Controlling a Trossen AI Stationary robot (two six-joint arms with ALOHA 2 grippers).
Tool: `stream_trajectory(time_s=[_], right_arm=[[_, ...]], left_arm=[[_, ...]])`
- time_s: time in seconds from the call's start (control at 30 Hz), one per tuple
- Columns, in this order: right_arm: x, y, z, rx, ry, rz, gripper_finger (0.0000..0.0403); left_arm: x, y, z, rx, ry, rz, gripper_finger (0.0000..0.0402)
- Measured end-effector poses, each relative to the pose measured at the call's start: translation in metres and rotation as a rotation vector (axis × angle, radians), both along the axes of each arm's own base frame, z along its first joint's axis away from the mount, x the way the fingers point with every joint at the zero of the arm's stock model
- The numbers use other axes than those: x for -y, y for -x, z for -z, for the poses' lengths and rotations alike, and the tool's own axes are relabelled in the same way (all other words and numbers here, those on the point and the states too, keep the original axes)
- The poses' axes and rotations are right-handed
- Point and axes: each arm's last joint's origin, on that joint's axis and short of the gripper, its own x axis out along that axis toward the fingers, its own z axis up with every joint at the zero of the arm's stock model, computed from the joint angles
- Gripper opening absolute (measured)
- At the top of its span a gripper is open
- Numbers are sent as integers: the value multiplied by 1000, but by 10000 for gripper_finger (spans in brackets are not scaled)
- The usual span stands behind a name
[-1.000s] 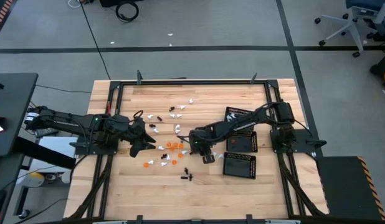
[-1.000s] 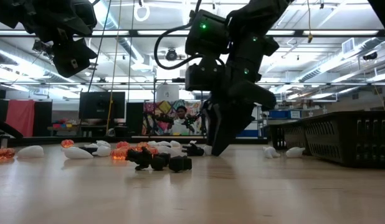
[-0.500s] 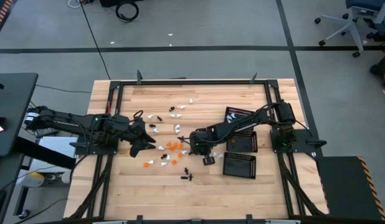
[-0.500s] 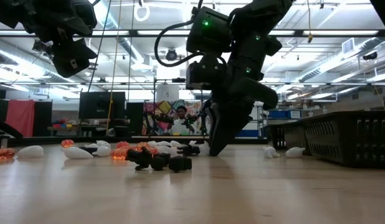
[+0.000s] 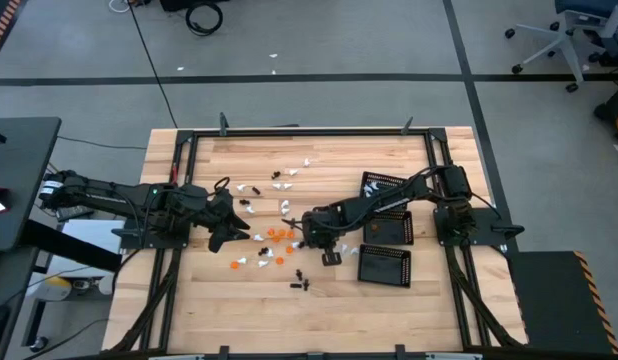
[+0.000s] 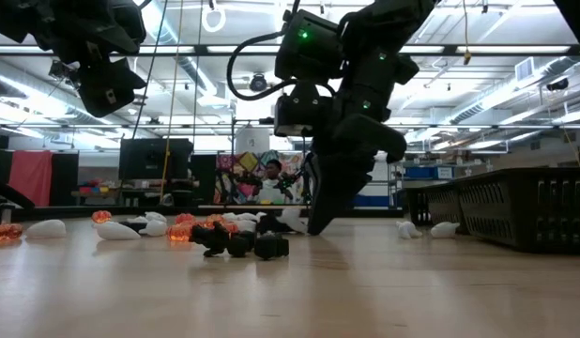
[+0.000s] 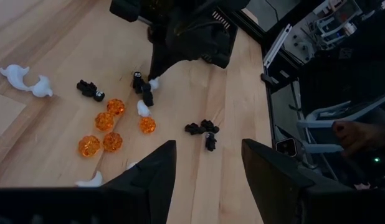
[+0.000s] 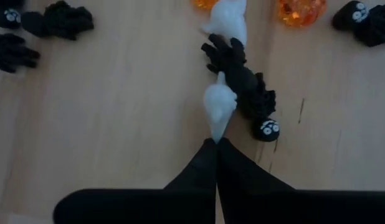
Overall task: Sort Halloween decoration
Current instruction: Put the black ghost toy into the bottom black bin
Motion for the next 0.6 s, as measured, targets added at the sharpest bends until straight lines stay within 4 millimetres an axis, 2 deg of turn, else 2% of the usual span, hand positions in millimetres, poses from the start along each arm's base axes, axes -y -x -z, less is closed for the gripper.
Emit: stream_trajectory(time_s=[0.2,0.3,0.47,0.6], right_arm=[[-1,-2,-1,25,-5,2,6],[-1,-3,-2,32,-7,13,6],[0,-4,-2,38,-10,41,6],[0,-4,-2,41,-11,53,7]], left_arm=[[5,-3,4,-23,-14,21,192],[13,-12,13,-55,-146,56,192],[26,-37,34,-76,-442,87,192],[29,-56,50,-95,-570,45,192]])
